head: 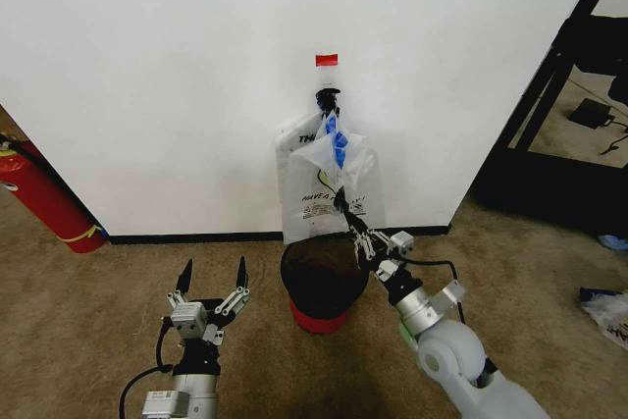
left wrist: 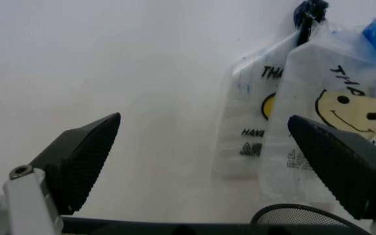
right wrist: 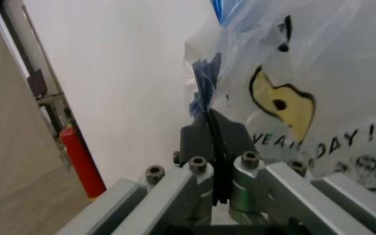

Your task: Pick up the garbage bag from the wall and place it over the trash bin.

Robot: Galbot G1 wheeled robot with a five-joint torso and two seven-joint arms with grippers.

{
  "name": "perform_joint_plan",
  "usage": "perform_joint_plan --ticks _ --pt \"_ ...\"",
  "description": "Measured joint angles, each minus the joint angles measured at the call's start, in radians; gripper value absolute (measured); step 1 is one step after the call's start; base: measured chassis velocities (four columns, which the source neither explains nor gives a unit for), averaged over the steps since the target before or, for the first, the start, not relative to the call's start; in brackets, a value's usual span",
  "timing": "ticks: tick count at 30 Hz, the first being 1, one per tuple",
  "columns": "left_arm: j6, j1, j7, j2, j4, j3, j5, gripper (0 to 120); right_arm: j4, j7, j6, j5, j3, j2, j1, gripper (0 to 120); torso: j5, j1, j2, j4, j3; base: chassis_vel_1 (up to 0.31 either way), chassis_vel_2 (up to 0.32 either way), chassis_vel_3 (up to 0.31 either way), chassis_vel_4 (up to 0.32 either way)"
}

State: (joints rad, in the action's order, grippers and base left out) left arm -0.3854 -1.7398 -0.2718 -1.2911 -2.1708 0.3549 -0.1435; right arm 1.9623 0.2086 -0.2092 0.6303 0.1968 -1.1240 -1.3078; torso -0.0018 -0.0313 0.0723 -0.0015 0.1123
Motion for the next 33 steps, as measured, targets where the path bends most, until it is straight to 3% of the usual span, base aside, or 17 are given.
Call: perform_joint_plan --ticks 9,33 --pt "0.004 0.012 0.0 0.007 0.002 -0.005 -0.006 100 0.024 0.07 -0.064 -0.077 0.054 0.009 -0.129 0 0.0 0.0 0.0 0.0 0.0 0.0 0.0 0.0 0.0" --pt "0.009 0.021 0.002 0.025 -0.002 -0.018 -0.01 100 0.009 0.147 -0.216 -0.274 0.121 -0.025 -0.26 0 0.0 0.0 0.0 0.0 0.0 0.0 0.0 0.0 0.0"
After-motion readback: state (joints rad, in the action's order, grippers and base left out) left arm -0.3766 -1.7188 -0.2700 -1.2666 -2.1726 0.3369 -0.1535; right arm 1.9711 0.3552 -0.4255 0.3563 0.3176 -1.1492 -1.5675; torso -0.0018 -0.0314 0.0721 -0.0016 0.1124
